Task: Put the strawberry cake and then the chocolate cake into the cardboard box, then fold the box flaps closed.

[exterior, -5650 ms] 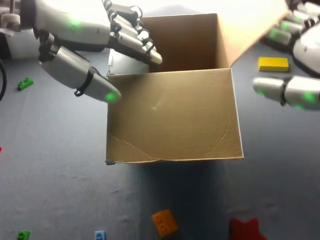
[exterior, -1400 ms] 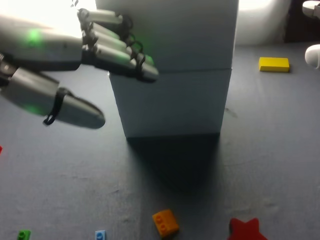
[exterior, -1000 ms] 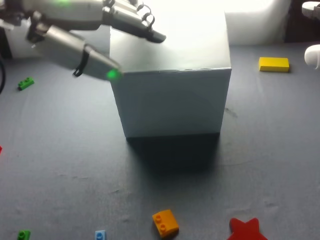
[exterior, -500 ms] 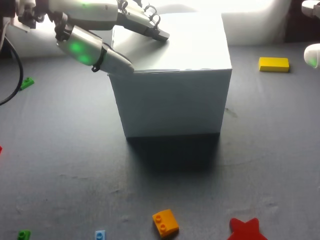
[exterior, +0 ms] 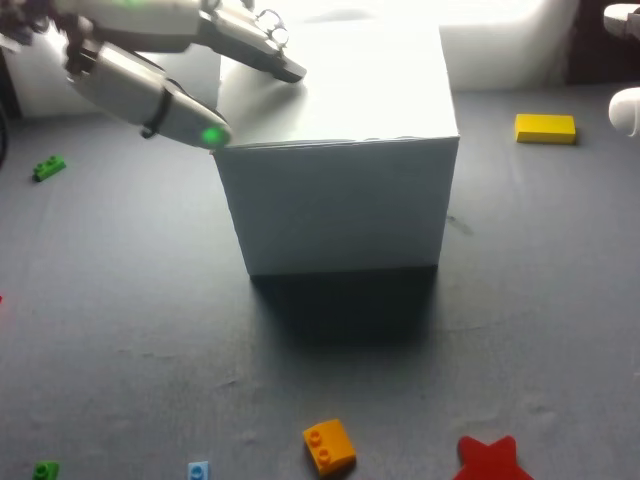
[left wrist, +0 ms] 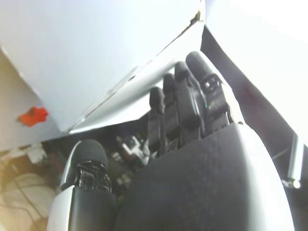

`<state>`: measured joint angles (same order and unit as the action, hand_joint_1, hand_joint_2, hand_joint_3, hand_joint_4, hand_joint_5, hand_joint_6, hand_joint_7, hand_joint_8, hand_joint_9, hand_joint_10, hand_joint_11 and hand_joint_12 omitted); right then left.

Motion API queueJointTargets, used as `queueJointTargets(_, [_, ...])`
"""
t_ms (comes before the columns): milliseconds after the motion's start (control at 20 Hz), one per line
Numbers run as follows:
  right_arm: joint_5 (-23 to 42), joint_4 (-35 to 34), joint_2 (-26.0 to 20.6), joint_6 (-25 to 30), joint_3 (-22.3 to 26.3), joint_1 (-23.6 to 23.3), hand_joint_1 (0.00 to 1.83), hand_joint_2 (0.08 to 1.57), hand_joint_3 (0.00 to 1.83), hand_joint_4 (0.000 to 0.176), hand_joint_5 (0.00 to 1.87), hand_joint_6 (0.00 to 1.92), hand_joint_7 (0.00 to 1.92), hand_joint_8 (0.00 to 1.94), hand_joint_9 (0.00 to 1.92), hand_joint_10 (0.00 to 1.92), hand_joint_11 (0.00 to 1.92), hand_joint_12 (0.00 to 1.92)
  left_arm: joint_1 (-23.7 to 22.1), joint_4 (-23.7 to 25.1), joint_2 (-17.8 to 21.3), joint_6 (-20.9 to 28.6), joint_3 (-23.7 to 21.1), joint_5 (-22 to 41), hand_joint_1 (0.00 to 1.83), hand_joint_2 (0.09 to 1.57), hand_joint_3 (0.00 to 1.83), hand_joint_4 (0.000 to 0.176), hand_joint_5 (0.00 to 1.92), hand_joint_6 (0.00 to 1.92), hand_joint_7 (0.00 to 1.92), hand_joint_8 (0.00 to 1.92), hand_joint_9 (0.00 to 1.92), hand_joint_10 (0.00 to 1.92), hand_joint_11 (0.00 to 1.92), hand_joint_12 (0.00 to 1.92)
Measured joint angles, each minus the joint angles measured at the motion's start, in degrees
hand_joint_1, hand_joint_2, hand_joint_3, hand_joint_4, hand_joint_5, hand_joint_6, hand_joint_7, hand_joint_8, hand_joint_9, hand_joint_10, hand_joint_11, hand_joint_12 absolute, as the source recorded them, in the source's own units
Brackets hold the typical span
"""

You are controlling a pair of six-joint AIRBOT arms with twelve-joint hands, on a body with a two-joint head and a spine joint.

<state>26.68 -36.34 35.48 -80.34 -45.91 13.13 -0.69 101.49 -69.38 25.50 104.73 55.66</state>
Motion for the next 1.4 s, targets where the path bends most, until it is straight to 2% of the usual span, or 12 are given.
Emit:
queueJointTargets(200, [0.0,0.1,0.0,0.0,0.0,0.0,0.00,1.29,0.00,0.000,0.17,0.01,0.24,0.01,0.10,0.50,0.00,1.22,-2.6,1.6,5.8,1.1,-4.7,0.5,0.09,1.26,0.00,0.016,0.31,0.00,0.34,0.00,0.39,0.00,0.00,1.17])
queueJointTargets(350, [0.0,0.1,0.0,0.0,0.0,0.0,0.00,1.28,0.00,0.000,0.48,0.15,0.51,0.11,0.26,0.61,0.00,1.34,-3.4,3.3,9.5,1.9,-8.4,1.6,0.13,1.25,0.00,0.017,0.38,0.02,0.44,0.02,0.43,0.01,0.00,1.23])
queueJointTargets(450, [0.0,0.1,0.0,0.0,0.0,0.0,0.00,1.28,0.00,0.000,0.65,0.52,0.74,0.38,0.35,1.07,0.00,1.63,-3.4,4.5,12.3,2.6,-11.1,2.3,0.16,1.25,0.00,0.010,0.59,0.04,0.68,0.04,0.61,0.06,0.08,1.28])
queueJointTargets(500, [0.0,0.0,0.0,0.0,0.0,0.0,0.00,1.29,0.00,0.000,0.64,0.90,0.75,0.75,0.40,1.30,0.04,1.84,-3.1,5.3,13.8,2.9,-12.4,2.6,0.21,1.25,0.00,0.000,0.74,0.06,0.82,0.10,0.70,0.22,0.15,1.34])
queueJointTargets(550, [0.0,0.1,0.0,0.0,0.0,0.0,0.04,1.29,0.00,0.000,0.61,1.27,0.74,1.17,0.48,1.51,0.20,1.90,-2.3,5.4,14.9,3.1,-13.4,2.6,0.24,1.25,0.00,0.000,0.85,0.12,0.86,0.30,0.63,0.73,0.25,1.49])
queueJointTargets(600, [0.0,0.1,0.0,0.0,0.0,0.1,0.01,1.32,0.01,0.000,0.66,1.45,0.82,1.43,0.58,1.74,0.35,1.92,-1.9,5.7,15.6,3.1,-13.9,2.6,0.27,1.26,0.00,0.000,0.86,0.30,0.79,0.66,0.59,1.03,0.31,1.58])
queueJointTargets(700, [0.0,0.1,0.0,-0.1,0.0,0.1,0.12,1.41,0.03,0.000,0.83,1.58,1.00,1.65,0.84,1.90,0.57,1.92,-0.3,5.6,17.2,3.1,-15.6,2.5,0.36,1.30,0.01,0.000,0.70,1.30,0.75,1.52,0.64,1.65,0.40,1.85])
queueJointTargets(800, [0.1,0.1,0.0,-0.1,0.0,0.4,0.47,1.45,0.02,0.000,1.06,1.86,1.25,1.92,1.26,1.92,1.11,1.92,1.8,5.2,18.3,3.1,-17.2,2.2,0.38,1.36,0.01,0.000,0.80,1.78,0.97,1.79,0.89,1.90,0.66,1.92])
queueJointTargets(900, [0.0,0.0,0.0,-0.2,0.0,0.4,0.60,1.49,0.02,0.000,1.23,1.92,1.36,1.94,1.43,1.92,1.36,1.92,4.2,5.7,19.6,3.2,-19.1,2.5,0.33,1.46,0.03,0.000,0.89,1.89,1.07,1.83,1.02,1.92,0.84,1.92])
queueJointTargets(950, [0.0,0.0,0.0,-0.2,0.0,0.4,0.62,1.48,0.01,0.138,1.24,1.92,1.37,1.94,1.44,1.92,1.38,1.92,4.6,6.0,20.4,3.3,-20.1,2.5,0.32,1.49,0.03,0.000,0.91,1.92,1.09,1.84,1.04,1.92,0.89,1.92])
queueJointTargets(1000, [0.0,0.1,0.0,-0.2,0.0,0.4,0.63,1.47,0.01,0.168,1.22,1.92,1.37,1.94,1.44,1.92,1.40,1.92,5.2,5.6,21.4,3.2,-21.2,2.5,0.30,1.52,0.02,0.000,0.95,1.92,1.11,1.86,1.07,1.92,0.91,1.92])
queueJointTargets(1400, [0.0,0.1,0.0,-0.3,0.2,0.4,0.68,1.46,0.00,0.176,1.24,1.92,1.36,1.94,1.42,1.92,1.41,1.92,8.2,5.0,26.1,3.5,-27.1,2.5,0.29,1.55,0.00,0.000,0.94,1.92,1.11,1.89,1.09,1.92,0.94,1.92])
